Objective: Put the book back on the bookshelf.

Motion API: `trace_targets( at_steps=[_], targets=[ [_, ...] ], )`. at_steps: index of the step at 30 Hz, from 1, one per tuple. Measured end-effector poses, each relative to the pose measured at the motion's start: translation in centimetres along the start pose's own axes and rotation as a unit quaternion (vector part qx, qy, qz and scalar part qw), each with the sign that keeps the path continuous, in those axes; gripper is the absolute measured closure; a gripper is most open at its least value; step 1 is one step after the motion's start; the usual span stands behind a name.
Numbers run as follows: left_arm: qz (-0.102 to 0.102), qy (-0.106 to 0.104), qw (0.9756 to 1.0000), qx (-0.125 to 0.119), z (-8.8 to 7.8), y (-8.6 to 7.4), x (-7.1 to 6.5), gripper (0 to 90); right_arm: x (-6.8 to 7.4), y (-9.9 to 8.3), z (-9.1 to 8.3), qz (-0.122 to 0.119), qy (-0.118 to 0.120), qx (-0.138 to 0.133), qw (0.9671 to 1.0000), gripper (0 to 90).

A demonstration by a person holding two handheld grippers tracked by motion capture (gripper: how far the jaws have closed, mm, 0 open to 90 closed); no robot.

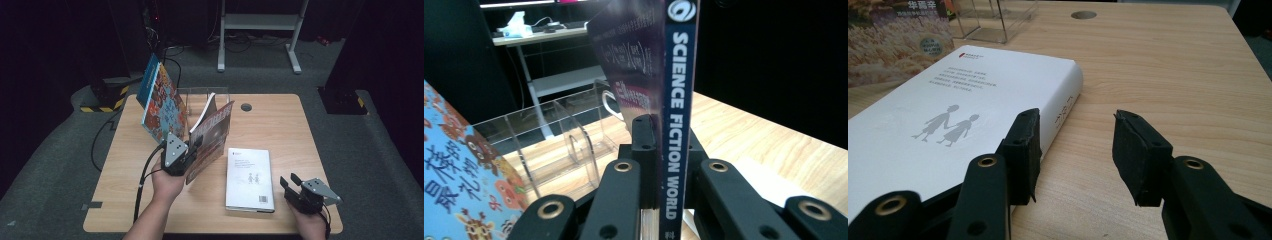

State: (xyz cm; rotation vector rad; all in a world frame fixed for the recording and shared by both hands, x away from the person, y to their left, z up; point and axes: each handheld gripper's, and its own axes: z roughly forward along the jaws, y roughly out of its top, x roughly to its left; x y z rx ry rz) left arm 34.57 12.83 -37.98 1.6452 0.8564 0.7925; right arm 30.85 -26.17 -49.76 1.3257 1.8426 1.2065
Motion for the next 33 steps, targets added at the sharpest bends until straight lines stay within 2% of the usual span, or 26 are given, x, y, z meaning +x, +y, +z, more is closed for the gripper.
trace_targets(
  at_steps=[7, 20, 27, 33],
  targets=[
    [0.004, 0.015, 0.9999, 0.000, -0.3, 0.7, 0.9, 83.9, 0.1, -0.1, 0.1, 0.002, 0.001, 0.002, 1.0000, 54.1],
    [0.004, 0.065, 0.9979, -0.001, -1.2, 1.8, 3.2, 83.9, 0.2, -0.1, 0.1, 0.003, 0.004, 0.004, 1.0000, 54.1],
    [0.004, 0.086, 0.9963, -0.001, -0.6, 2.1, 4.0, 83.9, 0.2, -0.1, 0.2, 0.000, 0.005, 0.005, 1.0000, 54.2],
    [0.001, 0.093, 0.9957, 0.004, 0.4, 2.3, 4.2, 83.9, 0.4, -0.1, 0.3, -0.005, 0.006, 0.008, 0.9999, 57.0]
  ],
)
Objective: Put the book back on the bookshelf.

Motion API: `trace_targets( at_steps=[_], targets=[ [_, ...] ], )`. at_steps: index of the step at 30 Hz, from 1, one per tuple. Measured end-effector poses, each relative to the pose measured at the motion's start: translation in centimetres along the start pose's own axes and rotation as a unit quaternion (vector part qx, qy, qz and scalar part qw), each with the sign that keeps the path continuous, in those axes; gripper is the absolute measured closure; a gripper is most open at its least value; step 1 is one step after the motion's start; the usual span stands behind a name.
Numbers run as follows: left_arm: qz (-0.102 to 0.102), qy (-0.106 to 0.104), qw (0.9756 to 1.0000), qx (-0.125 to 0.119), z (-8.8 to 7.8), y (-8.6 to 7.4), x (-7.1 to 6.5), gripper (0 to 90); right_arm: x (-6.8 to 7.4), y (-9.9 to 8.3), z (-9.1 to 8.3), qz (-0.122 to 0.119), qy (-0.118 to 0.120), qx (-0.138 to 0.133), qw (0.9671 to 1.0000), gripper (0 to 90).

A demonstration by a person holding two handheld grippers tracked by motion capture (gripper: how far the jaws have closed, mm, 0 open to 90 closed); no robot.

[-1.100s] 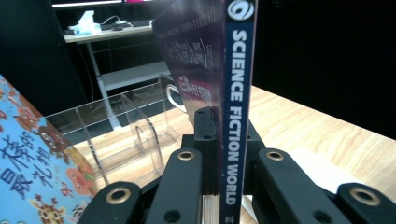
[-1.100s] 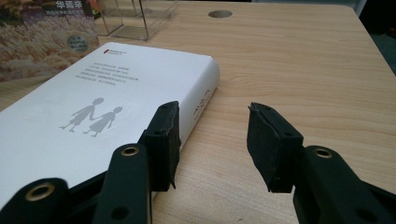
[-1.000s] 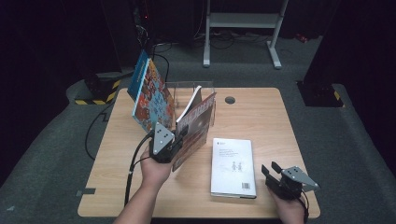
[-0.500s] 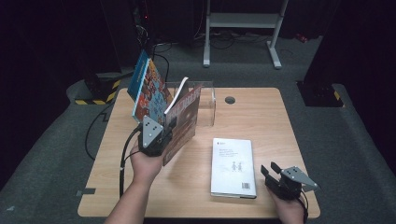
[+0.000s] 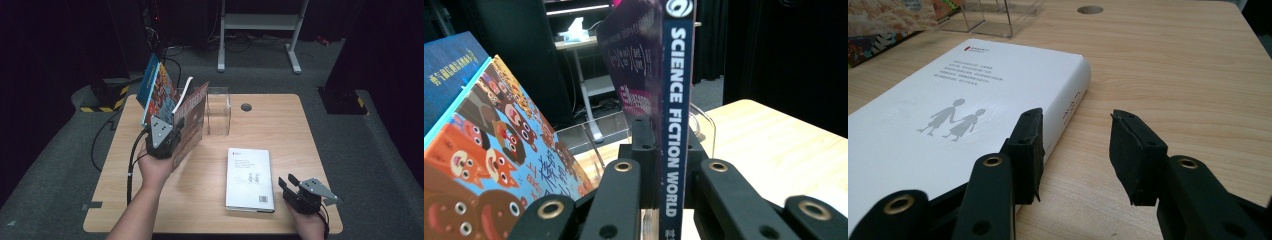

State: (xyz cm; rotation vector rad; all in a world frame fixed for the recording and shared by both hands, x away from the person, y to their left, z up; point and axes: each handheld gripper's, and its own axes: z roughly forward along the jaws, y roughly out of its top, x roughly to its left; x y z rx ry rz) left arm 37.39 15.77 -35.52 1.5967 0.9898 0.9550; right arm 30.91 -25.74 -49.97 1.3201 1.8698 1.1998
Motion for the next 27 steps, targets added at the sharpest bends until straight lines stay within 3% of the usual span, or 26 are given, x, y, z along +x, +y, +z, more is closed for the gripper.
trace_targets(
  at_steps=[15, 22, 27],
  targets=[
    [0.008, 0.032, 0.9995, -0.003, 3.6, 1.0, -0.1, 83.9, 0.0, 0.2, -0.1, -0.010, -0.005, -0.015, 0.9998, 59.3],
    [-0.011, 0.038, 0.9992, -0.002, 5.6, 1.3, 0.3, 83.9, -0.2, 0.1, -0.1, -0.011, -0.011, -0.013, 0.9998, 59.4],
    [-0.006, 0.046, 0.9989, 0.000, 7.0, 1.4, 0.2, 83.9, -0.3, 0.1, -0.1, -0.009, -0.009, -0.014, 0.9998, 60.0]
  ],
)
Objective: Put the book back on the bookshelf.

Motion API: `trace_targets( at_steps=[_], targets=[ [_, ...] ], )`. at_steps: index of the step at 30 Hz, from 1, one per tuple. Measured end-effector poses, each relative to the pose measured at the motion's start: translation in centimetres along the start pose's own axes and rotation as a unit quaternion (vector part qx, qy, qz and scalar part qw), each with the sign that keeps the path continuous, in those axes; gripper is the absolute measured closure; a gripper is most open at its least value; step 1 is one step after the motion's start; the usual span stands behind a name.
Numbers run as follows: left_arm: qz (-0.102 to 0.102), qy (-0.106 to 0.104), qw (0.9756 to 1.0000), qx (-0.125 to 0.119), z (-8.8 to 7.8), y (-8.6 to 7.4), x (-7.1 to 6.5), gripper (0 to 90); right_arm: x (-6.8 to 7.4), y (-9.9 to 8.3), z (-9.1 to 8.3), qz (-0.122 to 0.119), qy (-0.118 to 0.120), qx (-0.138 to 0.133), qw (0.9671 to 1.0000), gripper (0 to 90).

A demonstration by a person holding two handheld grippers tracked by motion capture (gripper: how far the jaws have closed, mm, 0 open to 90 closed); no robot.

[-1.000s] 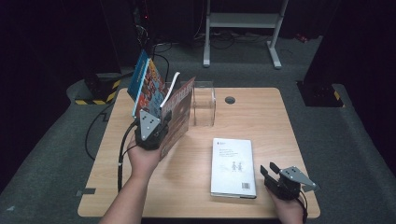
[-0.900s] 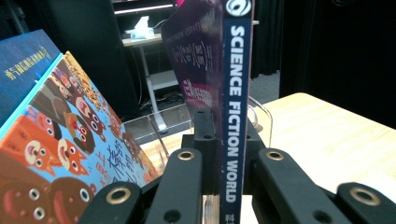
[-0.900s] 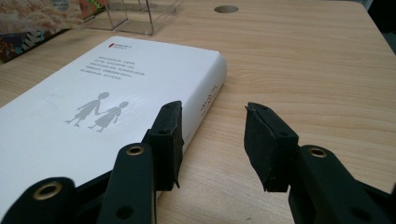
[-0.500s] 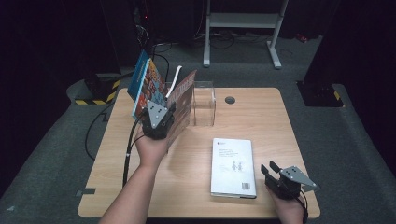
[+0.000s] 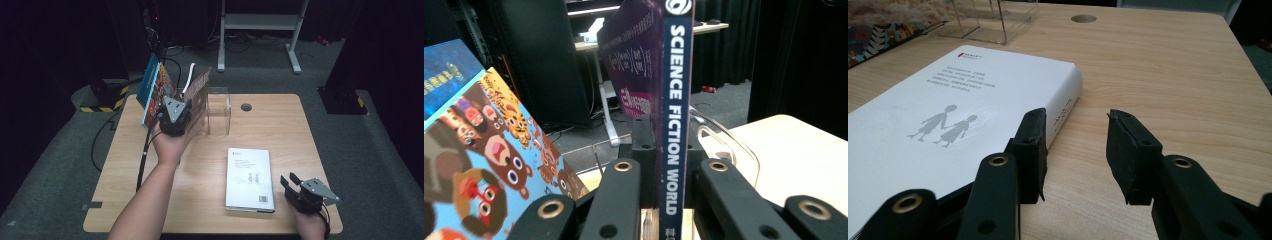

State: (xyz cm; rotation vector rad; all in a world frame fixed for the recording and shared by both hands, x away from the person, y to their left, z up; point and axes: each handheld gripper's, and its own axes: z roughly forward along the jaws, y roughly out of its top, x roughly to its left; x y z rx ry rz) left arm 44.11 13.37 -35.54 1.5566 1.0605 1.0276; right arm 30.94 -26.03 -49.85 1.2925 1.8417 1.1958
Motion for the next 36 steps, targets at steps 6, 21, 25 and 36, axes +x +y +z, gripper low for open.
trace_targets(
  at_steps=[6, 21, 25, 36],
  targets=[
    [-0.003, 0.007, 1.0000, -0.004, 1.4, 0.2, -0.1, 83.9, -0.1, 0.0, 0.0, 0.004, 0.001, 0.000, 1.0000, 59.8],
    [-0.011, 0.019, 0.9997, -0.009, 4.1, 0.5, -0.2, 83.8, 0.0, -0.1, 0.0, 0.003, 0.001, 0.002, 1.0000, 59.6],
    [-0.009, 0.024, 0.9996, -0.009, 4.7, 0.5, -0.1, 83.8, -0.1, -0.1, 0.0, 0.002, 0.000, 0.002, 1.0000, 59.8],
    [-0.018, 0.036, 0.9991, -0.012, 6.4, 0.4, 0.3, 83.8, -0.1, -0.2, -0.1, 0.006, -0.001, 0.002, 1.0000, 59.9]
  ],
)
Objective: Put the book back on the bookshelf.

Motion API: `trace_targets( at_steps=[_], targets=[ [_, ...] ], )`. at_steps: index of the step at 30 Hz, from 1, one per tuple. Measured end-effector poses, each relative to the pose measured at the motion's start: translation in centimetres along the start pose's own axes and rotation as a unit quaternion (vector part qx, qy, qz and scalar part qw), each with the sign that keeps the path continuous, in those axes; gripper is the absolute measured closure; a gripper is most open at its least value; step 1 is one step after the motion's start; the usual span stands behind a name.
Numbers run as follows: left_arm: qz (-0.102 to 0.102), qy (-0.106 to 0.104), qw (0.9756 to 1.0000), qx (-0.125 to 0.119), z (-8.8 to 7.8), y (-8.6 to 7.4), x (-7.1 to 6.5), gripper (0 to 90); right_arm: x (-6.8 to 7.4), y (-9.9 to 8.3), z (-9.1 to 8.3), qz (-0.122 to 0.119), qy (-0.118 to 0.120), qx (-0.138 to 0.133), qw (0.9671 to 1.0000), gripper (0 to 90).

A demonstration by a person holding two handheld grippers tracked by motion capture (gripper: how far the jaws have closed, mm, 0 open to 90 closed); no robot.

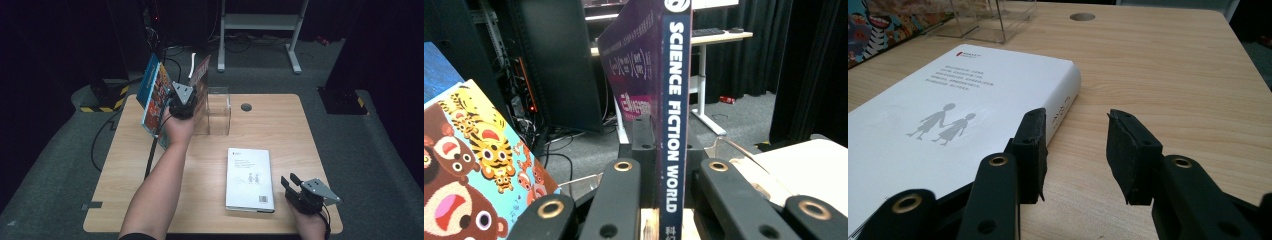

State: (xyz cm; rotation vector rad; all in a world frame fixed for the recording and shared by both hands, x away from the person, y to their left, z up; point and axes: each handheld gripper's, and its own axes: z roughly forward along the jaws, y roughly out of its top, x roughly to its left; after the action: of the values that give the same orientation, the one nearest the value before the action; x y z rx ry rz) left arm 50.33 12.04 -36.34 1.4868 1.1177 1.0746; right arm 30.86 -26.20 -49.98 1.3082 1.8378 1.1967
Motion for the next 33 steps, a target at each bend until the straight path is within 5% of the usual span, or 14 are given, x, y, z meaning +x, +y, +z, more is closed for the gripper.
trace_targets(
  at_steps=[18, 33],
  targets=[
    [-0.016, 0.002, 0.9998, -0.012, 1.6, -0.4, -1.3, 83.8, -0.1, 0.0, -0.1, 0.000, -0.002, -0.001, 1.0000, 60.4],
    [-0.028, -0.012, 0.9994, -0.016, 0.5, -1.8, -1.9, 83.1, 0.2, -0.1, 0.0, -0.004, 0.002, 0.003, 1.0000, 60.4]
  ],
)
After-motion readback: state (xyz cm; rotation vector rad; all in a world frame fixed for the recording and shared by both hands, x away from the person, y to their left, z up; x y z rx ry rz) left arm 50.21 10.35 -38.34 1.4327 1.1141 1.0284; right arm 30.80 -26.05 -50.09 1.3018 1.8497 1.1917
